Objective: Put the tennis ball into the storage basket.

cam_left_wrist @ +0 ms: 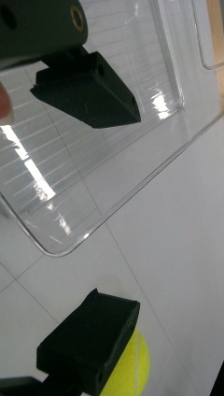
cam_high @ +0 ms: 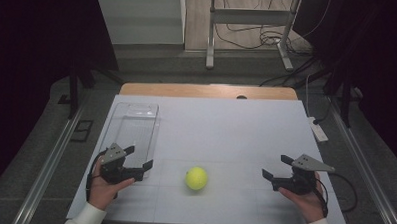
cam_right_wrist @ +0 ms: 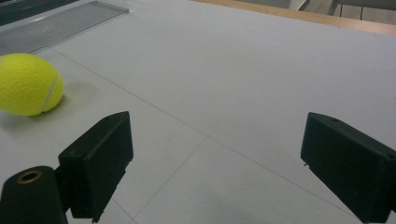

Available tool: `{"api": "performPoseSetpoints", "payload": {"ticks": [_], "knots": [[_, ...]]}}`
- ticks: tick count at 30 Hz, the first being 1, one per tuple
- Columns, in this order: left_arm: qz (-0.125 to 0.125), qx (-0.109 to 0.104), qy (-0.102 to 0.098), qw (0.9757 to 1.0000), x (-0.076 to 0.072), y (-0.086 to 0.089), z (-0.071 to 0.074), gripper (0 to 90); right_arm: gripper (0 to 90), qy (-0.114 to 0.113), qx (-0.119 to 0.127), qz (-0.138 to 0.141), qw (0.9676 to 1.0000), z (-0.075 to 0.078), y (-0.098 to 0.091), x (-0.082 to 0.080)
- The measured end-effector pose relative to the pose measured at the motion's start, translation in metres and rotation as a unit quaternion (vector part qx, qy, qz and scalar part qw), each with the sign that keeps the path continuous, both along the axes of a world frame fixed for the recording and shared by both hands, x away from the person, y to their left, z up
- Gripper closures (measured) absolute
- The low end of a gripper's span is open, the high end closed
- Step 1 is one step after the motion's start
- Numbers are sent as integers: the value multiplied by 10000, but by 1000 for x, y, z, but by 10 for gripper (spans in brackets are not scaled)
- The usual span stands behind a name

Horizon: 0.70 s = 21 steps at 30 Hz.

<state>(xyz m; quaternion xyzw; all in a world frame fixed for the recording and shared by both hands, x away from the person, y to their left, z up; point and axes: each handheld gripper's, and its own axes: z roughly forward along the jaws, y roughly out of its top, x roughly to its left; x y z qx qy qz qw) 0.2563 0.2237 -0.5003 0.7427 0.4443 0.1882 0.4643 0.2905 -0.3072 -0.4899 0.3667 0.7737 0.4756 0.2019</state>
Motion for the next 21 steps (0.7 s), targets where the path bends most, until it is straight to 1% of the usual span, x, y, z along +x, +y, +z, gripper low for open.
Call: {"api": "performPoseSetpoints", "payload": {"ticks": [4, 6, 10, 15, 21], "knots": [[9, 2, 15, 10000, 0, 1, 0, 115, 98, 7, -12, 6, 10000, -1, -1, -1], [10, 6, 6, 10000, 1, 2, 0, 116, 100, 44, -30, 5, 10000, -1, -1, -1], [-41, 45, -3, 10000, 1, 2, -1, 115, 102, 59, -52, 7, 10000, -2, 0, -2], [-42, -4, -5, 10000, 0, 2, 0, 114, 102, 54, -42, 6, 10000, -2, 1, -3], [-72, 13, -2, 10000, -1, 1, 0, 114, 102, 91, -33, 36, 9999, -3, 2, -2]]}}
